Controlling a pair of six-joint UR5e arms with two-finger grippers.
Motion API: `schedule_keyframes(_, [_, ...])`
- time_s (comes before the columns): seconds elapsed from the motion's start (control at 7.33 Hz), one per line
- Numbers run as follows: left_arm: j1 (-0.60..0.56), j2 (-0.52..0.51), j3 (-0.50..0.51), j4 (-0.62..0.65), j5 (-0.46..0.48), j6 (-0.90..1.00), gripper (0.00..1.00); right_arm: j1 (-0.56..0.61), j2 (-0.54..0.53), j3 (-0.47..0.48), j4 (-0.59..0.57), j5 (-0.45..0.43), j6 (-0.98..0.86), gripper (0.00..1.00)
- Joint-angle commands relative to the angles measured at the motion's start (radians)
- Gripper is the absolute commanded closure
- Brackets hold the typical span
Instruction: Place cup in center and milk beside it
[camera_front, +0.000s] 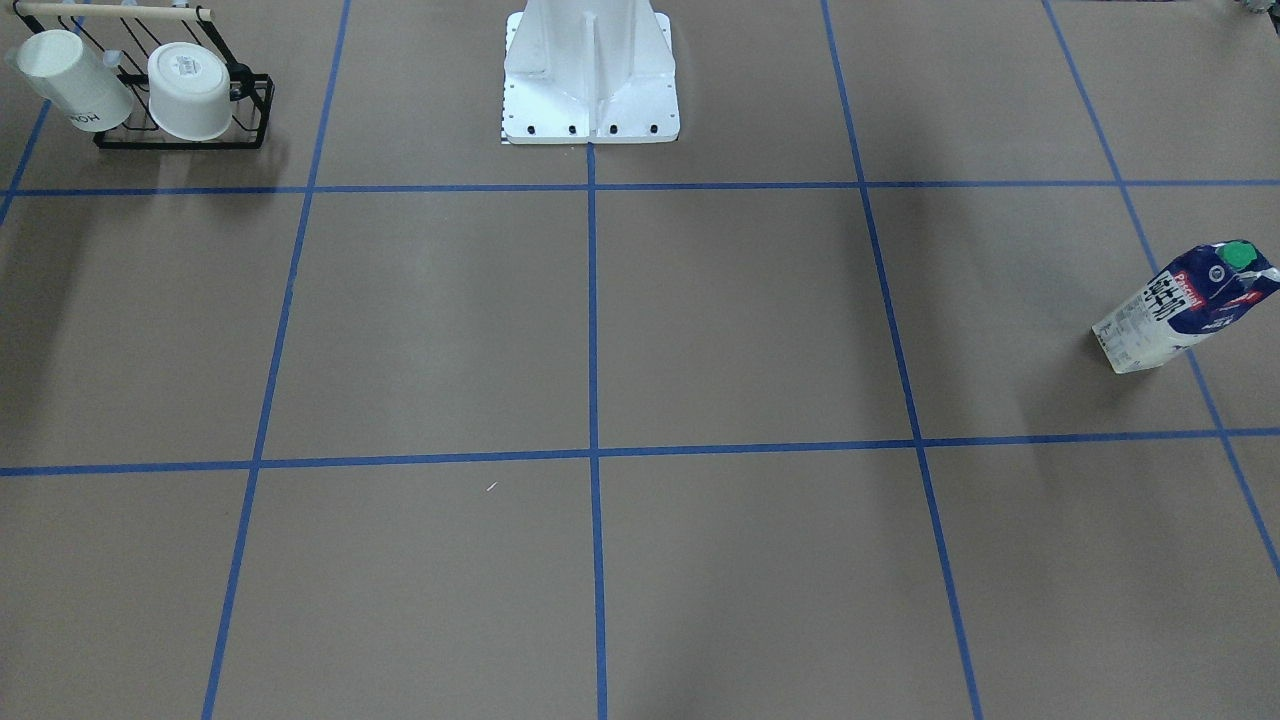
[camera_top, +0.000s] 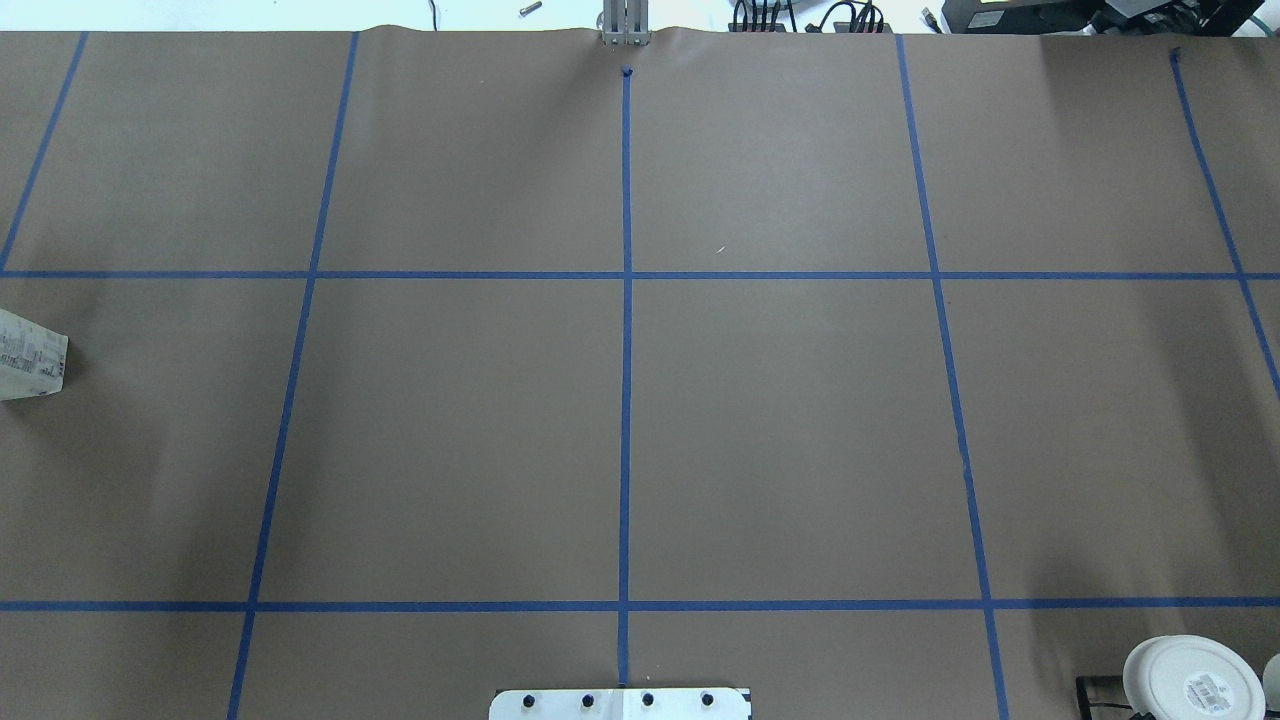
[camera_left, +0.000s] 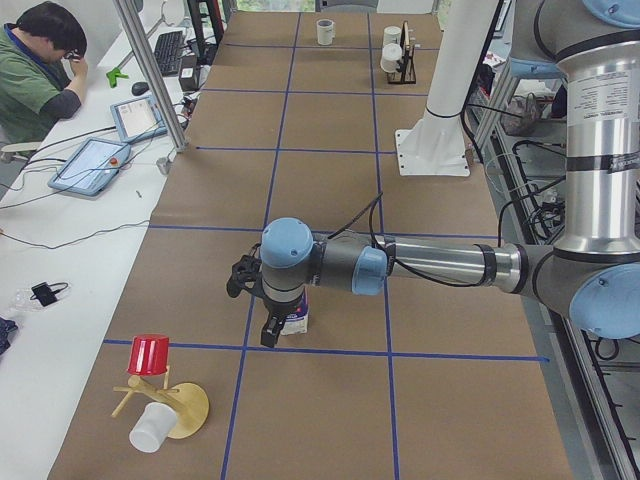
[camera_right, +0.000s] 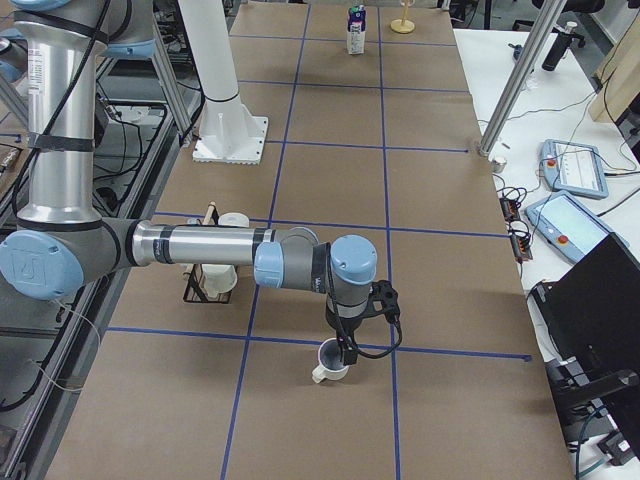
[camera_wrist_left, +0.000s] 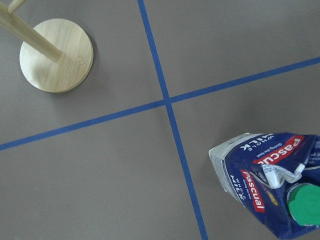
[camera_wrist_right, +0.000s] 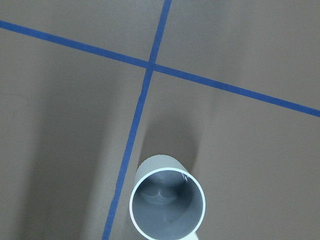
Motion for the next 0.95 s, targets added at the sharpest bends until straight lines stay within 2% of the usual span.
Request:
schedule_keyframes(0.0, [-0.004, -0.030, -0.005, -0.069, -0.001, -0.003, 0.01, 0.002, 0.049, 0.028, 0.000, -0.006, 0.000, 0.00])
schedule_keyframes(0.14, [-0.004, -0.057, 0.017, -0.153, 0.007, -0.006, 0.01, 0.004, 0.058, 0.025, -0.001, -0.001, 0.000, 0.00])
schedule_keyframes(0.41, [-0.004, -0.062, 0.025, -0.169, 0.002, -0.006, 0.01, 0.005, 0.016, 0.017, 0.023, 0.020, -0.013, 0.00])
schedule_keyframes(0.55, [-0.004, -0.062, 0.024, -0.171, 0.001, -0.006, 0.01, 0.002, -0.019, -0.044, 0.146, 0.009, -0.003, 0.00])
schedule_keyframes(0.68, [-0.004, -0.062, 0.019, -0.171, 0.001, -0.006, 0.01, 0.001, -0.022, -0.164, 0.298, 0.015, 0.011, 0.00])
schedule_keyframes(0.82, [-0.004, -0.062, 0.019, -0.189, 0.001, -0.006, 0.01, -0.002, -0.022, -0.237, 0.381, 0.014, 0.049, 0.00])
